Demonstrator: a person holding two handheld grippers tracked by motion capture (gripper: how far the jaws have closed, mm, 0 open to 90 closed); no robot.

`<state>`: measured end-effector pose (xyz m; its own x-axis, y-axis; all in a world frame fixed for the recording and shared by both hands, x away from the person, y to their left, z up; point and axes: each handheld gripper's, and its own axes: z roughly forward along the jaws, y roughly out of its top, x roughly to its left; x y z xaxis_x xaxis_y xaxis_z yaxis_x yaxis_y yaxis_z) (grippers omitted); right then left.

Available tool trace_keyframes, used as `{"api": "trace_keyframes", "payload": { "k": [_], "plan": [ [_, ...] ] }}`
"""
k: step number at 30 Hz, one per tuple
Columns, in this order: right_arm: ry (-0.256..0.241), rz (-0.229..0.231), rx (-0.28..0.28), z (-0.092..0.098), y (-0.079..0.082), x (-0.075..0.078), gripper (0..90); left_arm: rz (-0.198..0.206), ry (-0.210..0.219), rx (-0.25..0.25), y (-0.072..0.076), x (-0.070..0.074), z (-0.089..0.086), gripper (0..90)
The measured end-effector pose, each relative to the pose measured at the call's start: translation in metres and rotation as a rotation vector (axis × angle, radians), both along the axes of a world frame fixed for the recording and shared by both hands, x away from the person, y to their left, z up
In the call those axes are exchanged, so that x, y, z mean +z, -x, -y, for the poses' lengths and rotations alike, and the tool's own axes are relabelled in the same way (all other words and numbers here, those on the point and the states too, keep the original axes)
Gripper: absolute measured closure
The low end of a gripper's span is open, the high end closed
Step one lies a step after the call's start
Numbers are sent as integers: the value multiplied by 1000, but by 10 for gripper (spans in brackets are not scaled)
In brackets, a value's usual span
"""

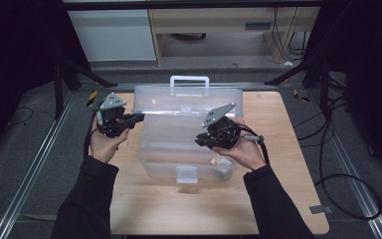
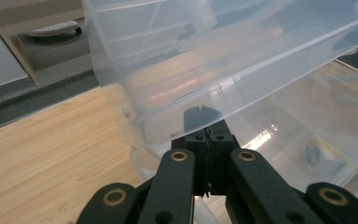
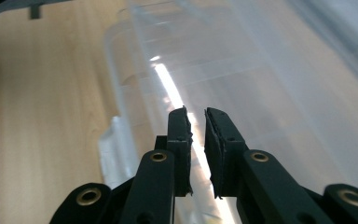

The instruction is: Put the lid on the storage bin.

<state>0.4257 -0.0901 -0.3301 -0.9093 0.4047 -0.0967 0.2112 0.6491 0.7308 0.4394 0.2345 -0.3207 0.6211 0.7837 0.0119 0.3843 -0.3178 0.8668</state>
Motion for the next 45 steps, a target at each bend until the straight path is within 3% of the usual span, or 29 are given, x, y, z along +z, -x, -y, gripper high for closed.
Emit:
{"api": "trace_keyframes", "payload": {
  "k": [9,16,25,32,45],
  "plan": [
    [-93,14,-212,38,9,-6,837,-7,-30,-16,11,-8,-1,895],
    [-105,-8,-304,66,15,-16,839,-12,-42,-26,19,-14,-3,895],
    [-157,-14,-410,92,19,-28,849,-27,-84,-36,27,-22,-2,895],
    [-202,-17,-431,102,20,-33,854,-39,-109,-44,33,-28,-2,895],
    [-203,-22,-433,101,22,-37,852,-52,-116,-49,37,-35,-6,891]
  ]
}}
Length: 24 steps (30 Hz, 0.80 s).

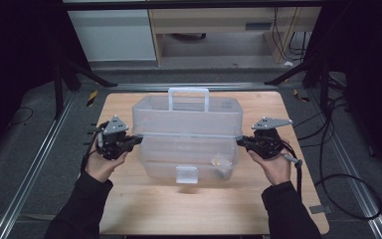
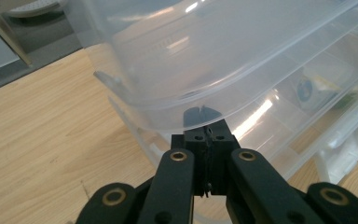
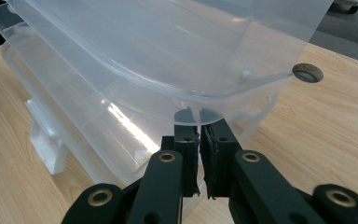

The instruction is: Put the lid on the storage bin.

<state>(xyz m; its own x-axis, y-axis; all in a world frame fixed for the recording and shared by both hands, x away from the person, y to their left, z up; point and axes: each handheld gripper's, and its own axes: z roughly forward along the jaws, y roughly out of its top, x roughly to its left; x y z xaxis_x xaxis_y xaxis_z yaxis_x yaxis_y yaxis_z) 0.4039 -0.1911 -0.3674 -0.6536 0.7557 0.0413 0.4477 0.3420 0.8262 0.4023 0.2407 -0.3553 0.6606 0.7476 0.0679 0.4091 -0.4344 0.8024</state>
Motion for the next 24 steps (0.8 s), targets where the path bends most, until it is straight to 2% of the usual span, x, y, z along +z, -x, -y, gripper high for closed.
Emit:
{"api": "trace_keyframes", "payload": {
  "k": [4,10,16,24],
  "plan": [
    [13,-8,2,0,2,-2,852,-21,2,15,1,-5,-8,886],
    [25,-13,1,1,4,-4,850,-25,24,37,0,-7,-17,889],
    [21,-13,2,4,8,-5,843,-33,19,41,0,-9,-17,890],
    [47,-25,9,4,11,-12,827,-54,-17,36,2,-18,-15,888]
  ]
}}
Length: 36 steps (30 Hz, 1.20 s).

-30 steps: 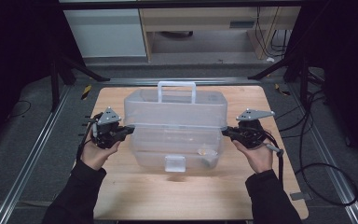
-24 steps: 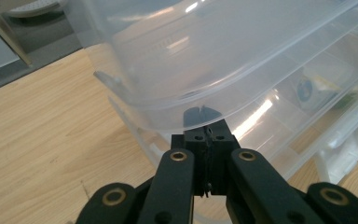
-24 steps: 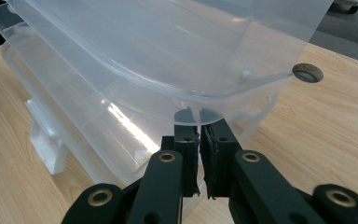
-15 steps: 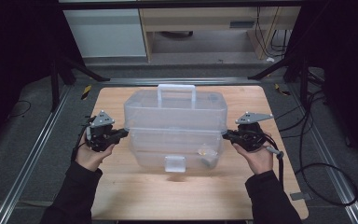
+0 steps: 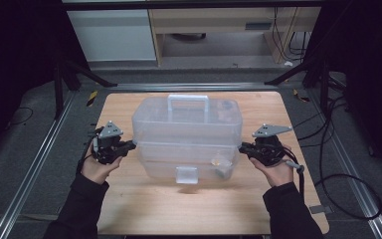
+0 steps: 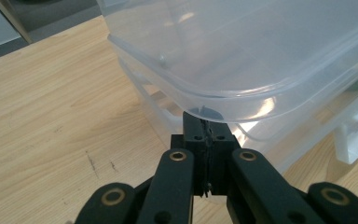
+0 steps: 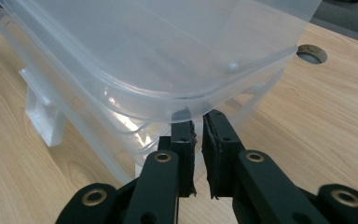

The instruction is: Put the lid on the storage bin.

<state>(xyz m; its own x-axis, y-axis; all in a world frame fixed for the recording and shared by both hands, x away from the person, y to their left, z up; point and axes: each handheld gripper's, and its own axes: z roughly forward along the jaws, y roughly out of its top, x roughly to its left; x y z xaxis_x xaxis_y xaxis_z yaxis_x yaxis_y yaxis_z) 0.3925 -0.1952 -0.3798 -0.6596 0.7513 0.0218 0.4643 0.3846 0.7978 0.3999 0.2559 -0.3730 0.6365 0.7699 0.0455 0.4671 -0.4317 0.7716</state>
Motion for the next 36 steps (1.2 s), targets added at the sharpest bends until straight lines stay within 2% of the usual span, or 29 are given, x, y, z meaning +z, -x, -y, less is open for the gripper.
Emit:
{"api": "trace_keyframes", "payload": {
  "k": [17,22,29,30,32,36],
  "plan": [
    [37,-31,-2,1,6,-16,823,-42,-56,-6,5,-16,1,886],
    [71,-44,-1,-1,7,-22,823,-56,-67,-2,7,-22,0,886],
    [115,-52,-13,0,7,-28,823,-73,-113,8,4,-29,-2,890],
    [121,-52,-19,1,7,-29,821,-73,-109,15,3,-30,-4,890],
    [107,-53,-20,5,6,-30,816,-82,-75,21,1,-31,-10,879],
    [110,-61,-62,18,4,-33,799,-84,-73,65,-4,-35,-23,859]
  ]
}}
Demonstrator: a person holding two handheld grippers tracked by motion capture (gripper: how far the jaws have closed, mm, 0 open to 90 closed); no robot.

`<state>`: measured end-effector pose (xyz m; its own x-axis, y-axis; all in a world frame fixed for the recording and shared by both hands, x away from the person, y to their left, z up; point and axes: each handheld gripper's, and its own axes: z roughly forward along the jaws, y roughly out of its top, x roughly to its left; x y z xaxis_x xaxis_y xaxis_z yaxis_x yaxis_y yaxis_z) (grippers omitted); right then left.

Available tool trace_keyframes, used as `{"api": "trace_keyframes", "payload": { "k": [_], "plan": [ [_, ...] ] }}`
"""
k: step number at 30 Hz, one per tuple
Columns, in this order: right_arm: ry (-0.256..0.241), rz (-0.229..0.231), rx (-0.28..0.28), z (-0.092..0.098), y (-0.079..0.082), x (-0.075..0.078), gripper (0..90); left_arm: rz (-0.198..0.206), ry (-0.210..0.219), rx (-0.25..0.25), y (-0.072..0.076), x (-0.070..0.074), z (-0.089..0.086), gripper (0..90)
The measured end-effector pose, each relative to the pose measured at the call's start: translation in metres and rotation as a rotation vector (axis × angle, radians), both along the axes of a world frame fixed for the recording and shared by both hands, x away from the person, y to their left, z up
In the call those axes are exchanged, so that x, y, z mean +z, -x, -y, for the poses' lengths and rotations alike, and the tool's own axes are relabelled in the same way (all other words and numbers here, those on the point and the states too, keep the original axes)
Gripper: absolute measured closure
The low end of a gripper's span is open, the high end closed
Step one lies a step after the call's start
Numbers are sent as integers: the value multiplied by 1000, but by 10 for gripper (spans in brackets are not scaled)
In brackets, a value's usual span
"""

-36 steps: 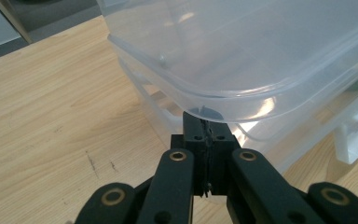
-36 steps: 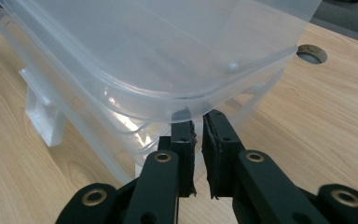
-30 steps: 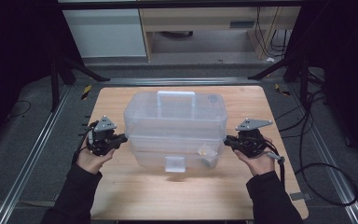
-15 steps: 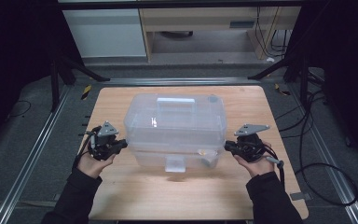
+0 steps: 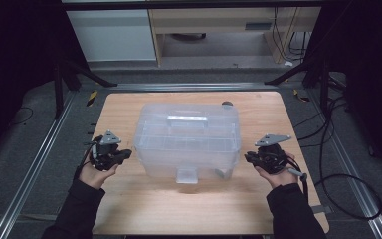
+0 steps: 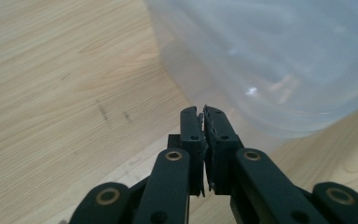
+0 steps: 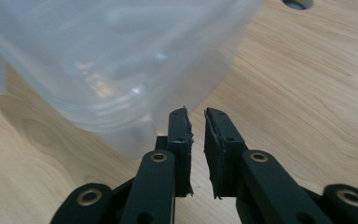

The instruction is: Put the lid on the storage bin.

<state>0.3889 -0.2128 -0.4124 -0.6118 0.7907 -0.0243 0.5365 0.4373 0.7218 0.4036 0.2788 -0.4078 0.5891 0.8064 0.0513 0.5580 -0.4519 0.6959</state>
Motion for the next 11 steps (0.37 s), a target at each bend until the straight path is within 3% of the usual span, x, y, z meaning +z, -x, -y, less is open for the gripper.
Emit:
{"api": "trace_keyframes", "payload": {
  "k": [6,11],
  "plan": [
    [-7,27,-79,23,-5,-4,658,-8,4,64,-9,-14,-15,769],
    [18,59,-178,43,-12,-18,408,-1,-30,121,-16,-27,-25,569]
  ]
}}
